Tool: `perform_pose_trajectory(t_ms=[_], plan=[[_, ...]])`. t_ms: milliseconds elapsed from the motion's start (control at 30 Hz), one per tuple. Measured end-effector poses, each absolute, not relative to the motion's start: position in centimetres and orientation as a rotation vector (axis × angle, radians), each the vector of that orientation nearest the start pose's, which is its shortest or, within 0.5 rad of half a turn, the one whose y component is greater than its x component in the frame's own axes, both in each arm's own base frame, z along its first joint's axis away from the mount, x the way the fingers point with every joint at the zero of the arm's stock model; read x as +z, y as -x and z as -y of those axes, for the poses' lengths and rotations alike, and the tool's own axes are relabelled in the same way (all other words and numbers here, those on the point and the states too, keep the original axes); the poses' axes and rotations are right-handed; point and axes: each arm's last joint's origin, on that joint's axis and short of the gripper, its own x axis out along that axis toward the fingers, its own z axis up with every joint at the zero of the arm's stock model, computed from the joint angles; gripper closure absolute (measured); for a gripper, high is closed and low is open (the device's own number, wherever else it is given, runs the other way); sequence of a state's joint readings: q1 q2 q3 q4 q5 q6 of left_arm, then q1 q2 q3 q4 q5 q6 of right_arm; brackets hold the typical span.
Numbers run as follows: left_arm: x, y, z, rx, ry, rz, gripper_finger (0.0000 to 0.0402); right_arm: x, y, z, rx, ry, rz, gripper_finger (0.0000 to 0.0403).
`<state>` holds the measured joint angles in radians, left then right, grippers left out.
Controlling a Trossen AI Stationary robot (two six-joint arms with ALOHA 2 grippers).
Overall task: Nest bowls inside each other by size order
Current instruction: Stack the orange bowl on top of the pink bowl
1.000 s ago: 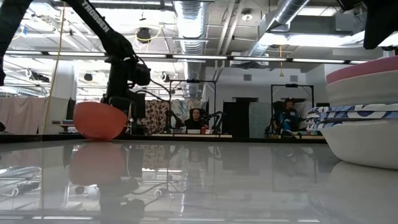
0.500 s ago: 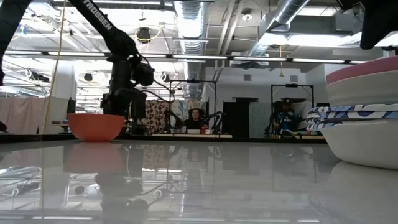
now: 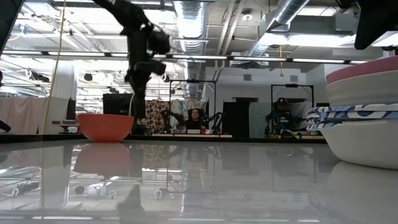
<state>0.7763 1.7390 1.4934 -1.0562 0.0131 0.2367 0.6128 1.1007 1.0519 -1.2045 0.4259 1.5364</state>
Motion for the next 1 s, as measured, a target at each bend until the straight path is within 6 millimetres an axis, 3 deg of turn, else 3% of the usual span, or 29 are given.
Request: perform_pose_trajectory(t_ms=[133,267,467,633,1000], plan=[[29.9,-24.6,-24.5,0.584,0.096,-1.322,0.0388,29.7,-15.2,-9.2,-0.648,-0.757,-0.902,0.0377],[31.4,-23.6,-25.4,0.519,-0.032,-1.365,0.0345,29.7,-15.2,-9.2,-0.650,-0.754,-0.895,0.0377],[29.0,-21.5,-27.4,0.428,0.170,-1.348,0.0255,28.6,-15.2,-9.2,-0.672,-0.748,-0.891,0.0377],[27.9,-20.1,-28.3,0.507,0.147,-1.454,0.0195,27.7,-15.2,-9.2,-0.692,-0.757,-0.901,0.0377],[24.5,-18.7,-28.7,0.440,0.189,-1.470,0.0181,27.6,-15.2,-9.1,-0.691,-0.767,-0.918,0.0377]])
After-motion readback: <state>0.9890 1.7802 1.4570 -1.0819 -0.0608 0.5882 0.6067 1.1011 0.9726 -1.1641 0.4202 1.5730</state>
